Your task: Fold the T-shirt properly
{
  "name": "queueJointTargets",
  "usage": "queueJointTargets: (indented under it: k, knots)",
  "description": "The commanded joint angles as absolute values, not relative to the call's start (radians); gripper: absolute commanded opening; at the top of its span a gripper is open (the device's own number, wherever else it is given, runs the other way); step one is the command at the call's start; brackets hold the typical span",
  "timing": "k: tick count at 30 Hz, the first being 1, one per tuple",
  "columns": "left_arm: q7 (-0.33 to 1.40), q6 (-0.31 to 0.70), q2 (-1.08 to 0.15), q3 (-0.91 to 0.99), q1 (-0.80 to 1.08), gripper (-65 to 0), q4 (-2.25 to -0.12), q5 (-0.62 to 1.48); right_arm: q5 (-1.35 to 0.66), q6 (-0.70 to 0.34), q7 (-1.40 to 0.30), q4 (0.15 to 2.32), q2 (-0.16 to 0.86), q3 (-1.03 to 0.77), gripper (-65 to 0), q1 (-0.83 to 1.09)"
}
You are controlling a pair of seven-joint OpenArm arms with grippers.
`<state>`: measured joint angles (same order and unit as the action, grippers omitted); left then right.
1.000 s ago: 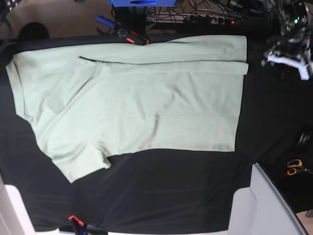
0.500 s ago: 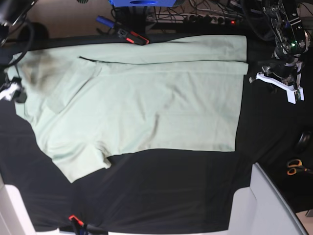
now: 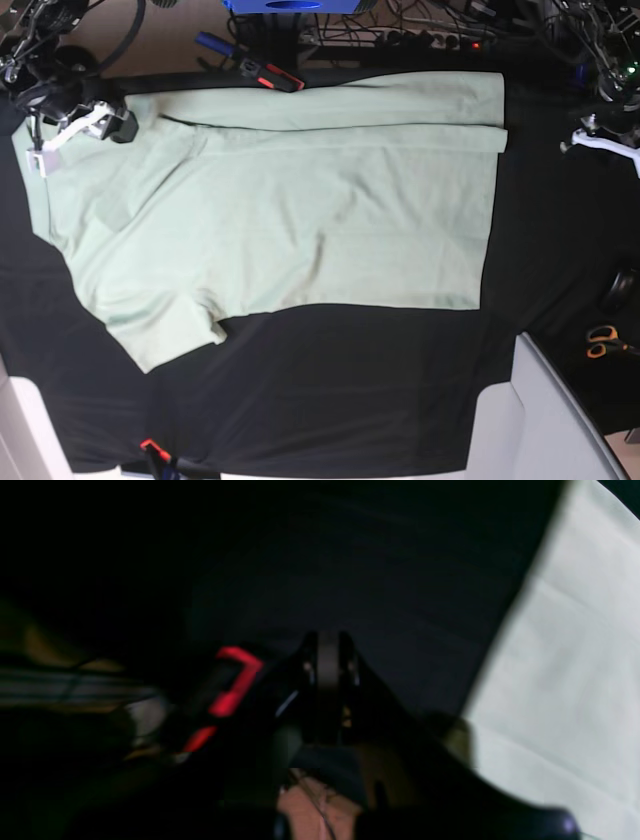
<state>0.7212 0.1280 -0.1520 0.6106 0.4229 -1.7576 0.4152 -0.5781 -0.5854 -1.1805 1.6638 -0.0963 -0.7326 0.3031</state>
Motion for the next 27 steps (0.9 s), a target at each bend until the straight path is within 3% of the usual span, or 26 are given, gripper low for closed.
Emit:
queueJointTargets:
  k: [1,17,27]
  knots:
    - [0.702,0.128,-0.163,0.618,0.424,-65.0,-1.773,0.421,-0.599,-0.588,-1.175,1.673,-0.088,-0.736,-28.6,0.308]
    - [0.702,0.13,-0.168,0.616,0.433,-65.0,-1.771,0.421,-0.601,-0.59,-1.164,1.595,-0.094,-0.588,-28.7,0.303]
    - [0.702,0.13,-0.168,0.616,0.435,-65.0,-1.771,0.421,-0.601,-0.59,-1.173,1.543,-0.097,-0.587,-56.6,0.268]
